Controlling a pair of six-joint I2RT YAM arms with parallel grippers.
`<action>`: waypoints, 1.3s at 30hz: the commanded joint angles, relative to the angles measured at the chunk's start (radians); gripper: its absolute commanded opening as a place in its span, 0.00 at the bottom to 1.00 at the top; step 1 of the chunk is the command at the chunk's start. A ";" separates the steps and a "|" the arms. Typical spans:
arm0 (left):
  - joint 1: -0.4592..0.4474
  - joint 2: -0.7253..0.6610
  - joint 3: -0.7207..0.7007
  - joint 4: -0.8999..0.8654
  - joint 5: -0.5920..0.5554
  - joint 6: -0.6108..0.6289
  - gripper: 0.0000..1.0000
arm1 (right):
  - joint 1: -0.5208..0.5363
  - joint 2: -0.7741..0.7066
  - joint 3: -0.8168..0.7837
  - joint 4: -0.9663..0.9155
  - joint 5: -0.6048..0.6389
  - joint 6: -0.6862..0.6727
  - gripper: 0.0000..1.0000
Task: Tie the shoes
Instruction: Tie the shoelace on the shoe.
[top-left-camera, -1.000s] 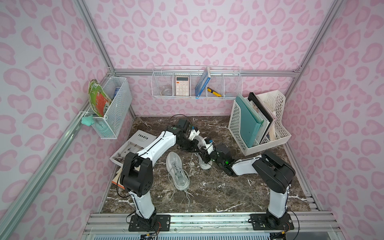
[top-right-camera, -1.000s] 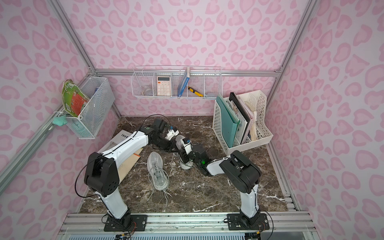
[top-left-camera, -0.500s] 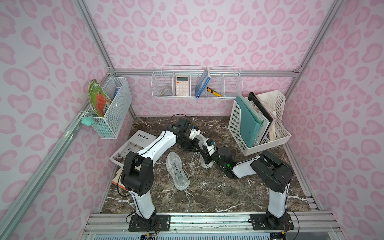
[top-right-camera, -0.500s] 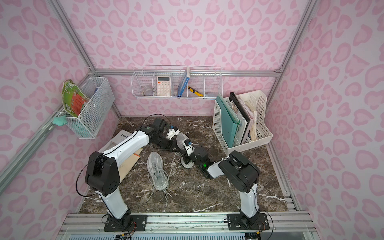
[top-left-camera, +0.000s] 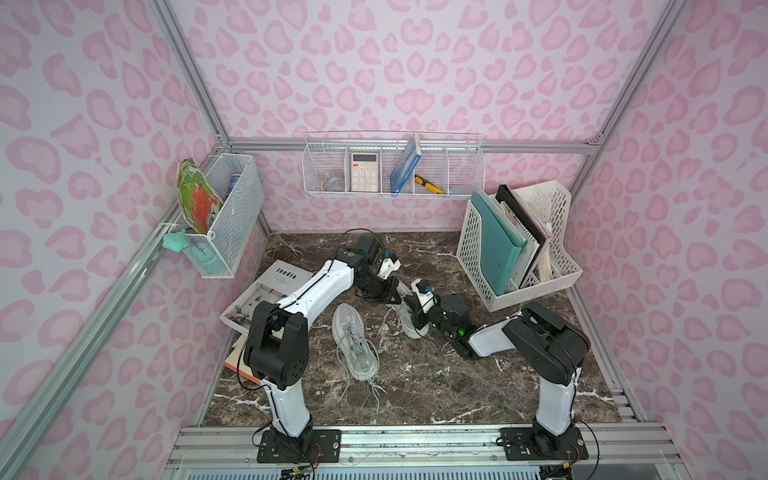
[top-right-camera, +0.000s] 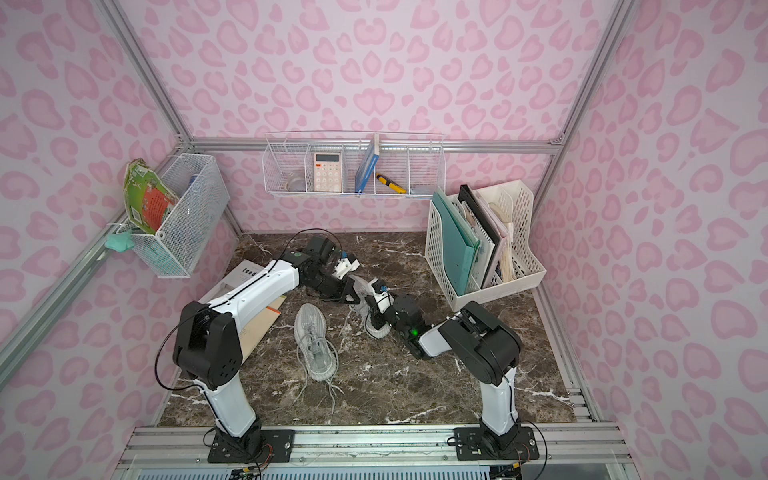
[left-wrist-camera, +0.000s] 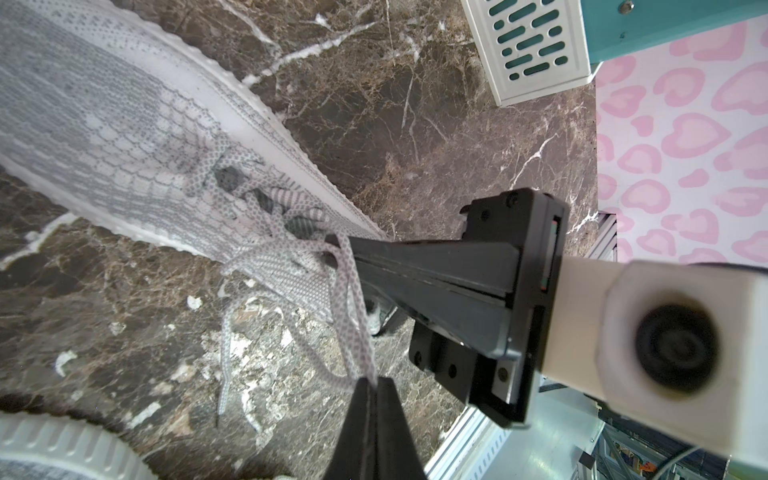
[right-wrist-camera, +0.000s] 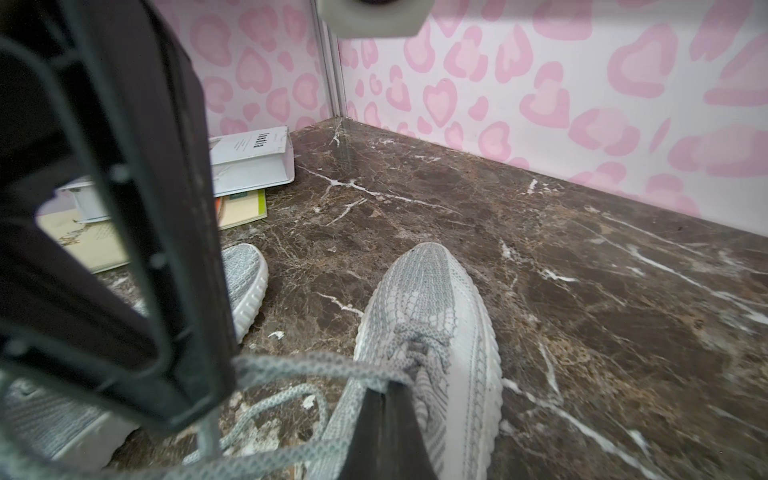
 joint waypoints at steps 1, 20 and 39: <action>0.002 0.006 0.010 -0.016 -0.004 -0.003 0.00 | -0.007 -0.017 -0.005 0.026 -0.062 0.014 0.00; 0.002 0.063 0.017 0.099 -0.030 -0.040 0.09 | -0.114 -0.185 0.050 -0.381 -0.154 0.100 0.00; 0.002 -0.159 -0.356 0.373 -0.198 -0.106 0.81 | -0.232 -0.204 0.155 -0.630 -0.115 0.055 0.00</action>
